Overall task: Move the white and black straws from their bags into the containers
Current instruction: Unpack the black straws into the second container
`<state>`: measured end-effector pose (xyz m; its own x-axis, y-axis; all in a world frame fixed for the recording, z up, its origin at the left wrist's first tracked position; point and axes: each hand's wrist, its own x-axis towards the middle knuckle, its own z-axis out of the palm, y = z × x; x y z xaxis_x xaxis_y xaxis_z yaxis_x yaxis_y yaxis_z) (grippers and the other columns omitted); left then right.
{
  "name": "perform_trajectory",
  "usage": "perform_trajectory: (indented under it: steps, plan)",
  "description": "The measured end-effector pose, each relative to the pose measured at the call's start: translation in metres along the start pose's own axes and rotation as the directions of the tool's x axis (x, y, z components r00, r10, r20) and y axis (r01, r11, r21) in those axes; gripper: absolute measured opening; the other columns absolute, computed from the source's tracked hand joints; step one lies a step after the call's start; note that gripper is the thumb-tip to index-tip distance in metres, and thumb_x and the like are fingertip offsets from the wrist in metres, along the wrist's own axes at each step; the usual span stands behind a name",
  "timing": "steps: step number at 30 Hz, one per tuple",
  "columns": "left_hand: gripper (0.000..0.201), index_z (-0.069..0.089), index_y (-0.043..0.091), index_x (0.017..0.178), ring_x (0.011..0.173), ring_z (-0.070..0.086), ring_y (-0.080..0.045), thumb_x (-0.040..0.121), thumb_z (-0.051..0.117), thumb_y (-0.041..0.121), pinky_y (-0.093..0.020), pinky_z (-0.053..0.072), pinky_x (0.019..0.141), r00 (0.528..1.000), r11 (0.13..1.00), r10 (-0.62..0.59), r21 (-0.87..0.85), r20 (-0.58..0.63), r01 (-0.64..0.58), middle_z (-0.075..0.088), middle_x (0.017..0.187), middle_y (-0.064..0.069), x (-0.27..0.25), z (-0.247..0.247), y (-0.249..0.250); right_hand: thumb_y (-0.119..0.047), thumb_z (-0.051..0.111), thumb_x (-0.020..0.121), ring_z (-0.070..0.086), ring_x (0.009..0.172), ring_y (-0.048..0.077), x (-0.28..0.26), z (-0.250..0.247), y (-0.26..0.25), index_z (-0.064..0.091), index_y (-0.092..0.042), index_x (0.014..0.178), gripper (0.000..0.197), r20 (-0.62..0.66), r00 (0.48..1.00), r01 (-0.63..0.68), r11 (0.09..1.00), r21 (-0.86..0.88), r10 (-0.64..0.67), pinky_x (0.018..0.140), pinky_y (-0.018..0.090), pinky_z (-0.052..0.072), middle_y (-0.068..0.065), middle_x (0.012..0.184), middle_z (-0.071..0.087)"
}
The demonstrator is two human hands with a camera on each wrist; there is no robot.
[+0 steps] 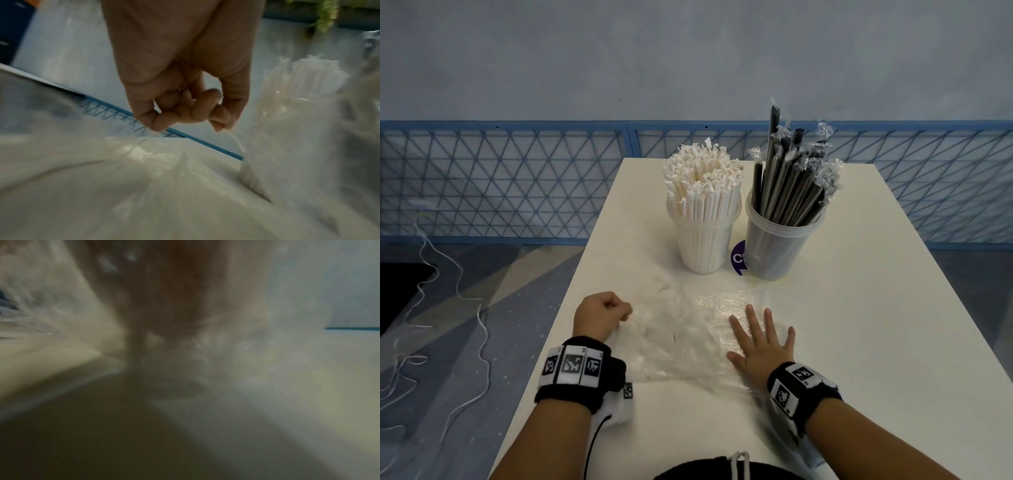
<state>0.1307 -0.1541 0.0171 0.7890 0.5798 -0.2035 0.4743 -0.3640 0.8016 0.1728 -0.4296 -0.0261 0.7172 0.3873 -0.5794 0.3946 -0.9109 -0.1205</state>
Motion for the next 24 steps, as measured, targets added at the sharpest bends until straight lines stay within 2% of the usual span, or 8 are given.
perform_trajectory:
  steps: [6,9,11,15,18,20,21,24]
  plan:
    - [0.017,0.059,0.004,0.091,0.043,0.047,-0.009,0.079,0.069,-0.003,-0.017,0.039,0.045,0.922,0.814,-0.377,-0.443,0.088,0.375,0.055,0.055,-0.002,-0.002,-0.006,-0.011,-0.057,0.013,0.095,-0.033,0.138,0.025,0.002,0.004,0.002,-0.034,-0.038,0.128,0.06,0.014,0.999,-0.033,0.999,0.022,0.032,0.107,0.067,-0.007,-0.008,0.139,-0.045]
    - [0.047,0.053,0.015,0.11,0.086,0.05,-0.018,0.072,0.076,-0.001,-0.019,0.04,0.071,0.99,0.941,-0.05,-0.338,-0.128,0.004,0.054,0.103,-0.004,-0.019,-0.006,0.03,-0.057,0.013,0.095,-0.033,0.138,0.025,0.003,0.004,0.002,-0.035,-0.038,0.126,0.06,0.014,0.999,-0.04,0.999,0.025,0.04,0.107,0.067,-0.007,-0.008,0.136,-0.046]
    - [0.057,0.05,0.027,0.107,0.091,0.049,-0.009,0.066,0.079,0.0,-0.008,0.038,0.075,0.949,0.941,0.274,-0.162,-0.155,-0.298,0.048,0.114,0.006,-0.045,0.0,0.071,-0.056,0.012,0.095,-0.032,0.138,0.025,0.004,0.003,0.002,-0.035,-0.037,0.127,0.061,0.026,0.999,-0.043,0.999,0.025,0.043,0.107,0.067,-0.007,-0.009,0.135,-0.047]
    - [0.029,0.054,0.031,0.095,0.087,0.053,-0.001,0.076,0.062,0.01,-0.017,0.038,0.082,0.906,0.747,0.343,-0.513,-0.247,-0.423,0.058,0.103,0.017,-0.092,0.006,0.128,-0.054,0.013,0.095,-0.032,0.138,0.024,0.005,0.002,-0.001,-0.027,-0.037,0.139,0.062,0.036,0.999,-0.034,0.999,0.037,0.032,0.107,0.067,-0.007,-0.009,0.141,-0.044]
    - [0.019,0.06,0.02,0.101,0.098,0.058,-0.008,0.085,0.052,0.018,-0.021,0.044,0.089,0.691,0.698,0.71,-0.276,0.139,-0.661,0.062,0.105,0.006,-0.111,0.027,0.138,-0.053,0.018,0.096,-0.033,0.138,0.026,0.004,0.003,-0.002,-0.024,-0.036,0.141,0.064,0.036,0.998,-0.043,0.999,0.032,0.042,0.106,0.068,-0.007,-0.007,0.143,-0.042]
    - [0.037,0.051,0.013,0.127,0.128,0.046,-0.022,0.092,0.052,0.023,-0.032,0.035,0.107,0.519,0.682,0.505,0.049,0.69,-0.73,0.051,0.136,-0.006,-0.117,0.06,0.125,-0.051,0.029,0.094,-0.033,0.138,0.029,0.004,0.003,-0.002,-0.023,-0.032,0.142,0.073,0.041,0.997,-0.057,0.998,-0.026,0.058,0.106,0.069,-0.005,-0.003,0.147,-0.04]
    - [0.054,0.035,0.012,0.141,0.142,0.027,-0.027,0.093,0.053,0.028,-0.039,0.023,0.116,0.511,0.608,0.284,0.26,0.811,-0.75,0.032,0.152,-0.009,-0.113,0.077,0.113,-0.051,0.032,0.094,-0.033,0.137,0.03,0.005,0.003,-0.003,-0.023,-0.031,0.142,0.076,0.039,0.997,-0.06,0.998,-0.035,0.061,0.106,0.069,-0.004,-0.002,0.147,-0.04]
    - [0.09,-0.008,0.015,0.151,0.145,-0.018,-0.033,0.09,0.048,0.053,-0.051,-0.004,0.116,0.666,0.372,-0.048,0.632,0.744,-0.68,-0.017,0.158,-0.012,-0.08,0.098,0.072,-0.056,0.019,0.094,-0.033,0.137,0.026,0.005,0.001,-0.001,-0.025,-0.035,0.14,0.067,0.024,0.999,-0.038,0.999,0.03,0.038,0.106,0.069,-0.006,-0.005,0.147,-0.04]
